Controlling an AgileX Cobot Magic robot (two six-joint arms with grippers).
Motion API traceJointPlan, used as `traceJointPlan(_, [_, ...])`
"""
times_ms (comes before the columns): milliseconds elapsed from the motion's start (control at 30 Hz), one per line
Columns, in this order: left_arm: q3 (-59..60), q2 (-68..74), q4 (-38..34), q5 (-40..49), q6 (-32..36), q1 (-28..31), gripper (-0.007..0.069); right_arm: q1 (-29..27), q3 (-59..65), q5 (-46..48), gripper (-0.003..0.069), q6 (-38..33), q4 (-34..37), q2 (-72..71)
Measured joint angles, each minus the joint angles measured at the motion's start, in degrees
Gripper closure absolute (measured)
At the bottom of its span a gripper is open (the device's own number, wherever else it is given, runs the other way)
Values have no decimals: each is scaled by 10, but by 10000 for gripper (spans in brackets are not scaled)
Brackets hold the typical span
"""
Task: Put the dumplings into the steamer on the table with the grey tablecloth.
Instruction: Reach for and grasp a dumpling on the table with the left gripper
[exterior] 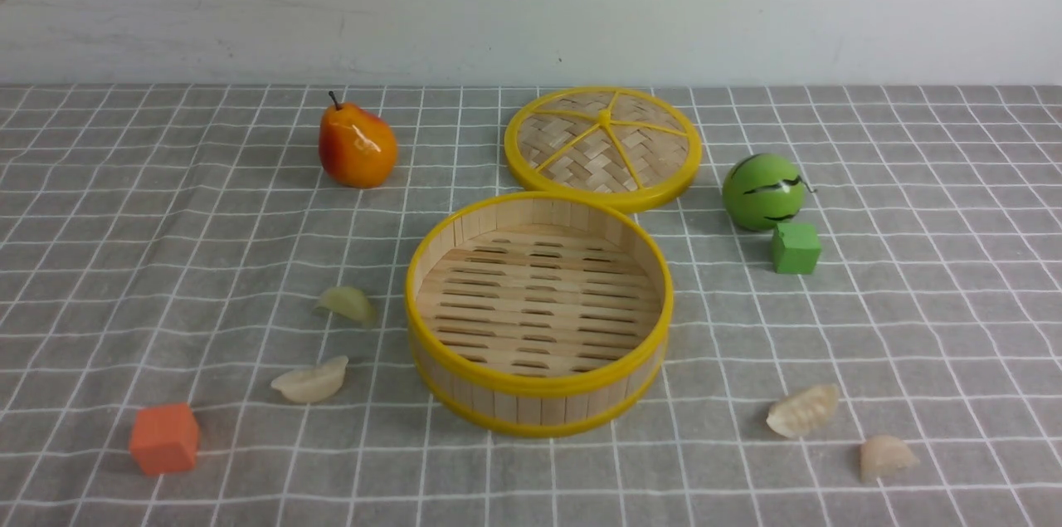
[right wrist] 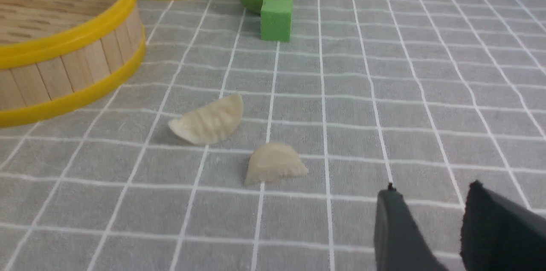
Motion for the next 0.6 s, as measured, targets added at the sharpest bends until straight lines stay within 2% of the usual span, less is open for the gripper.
traceJointPlan(133, [0, 0, 4, -119, 0, 0, 638, 0, 0, -98, 419, 0, 0, 0])
traceJointPlan(267, [0, 0, 4, -195, 0, 0, 638, 0, 0, -223, 419, 3, -1, 0])
traceJointPlan(367, [0, 0, 5, -250, -5, 0, 636, 0, 0, -309, 419, 51, 2, 0])
traceJointPlan(467, [0, 0, 3, -298, -66, 0, 635, 0, 0, -370, 419, 135, 5, 0])
traceJointPlan(533, [0, 0, -2, -306, -97, 0, 635, 0, 0, -371, 419, 158, 5, 0])
traceJointPlan(567, [0, 0, -13, -313, -159, 0, 634, 0, 0, -365, 420, 189, 5, 0])
traceJointPlan(600, [0, 0, -16, -313, -159, 0, 634, 0, 0, -363, 421, 192, 4, 0])
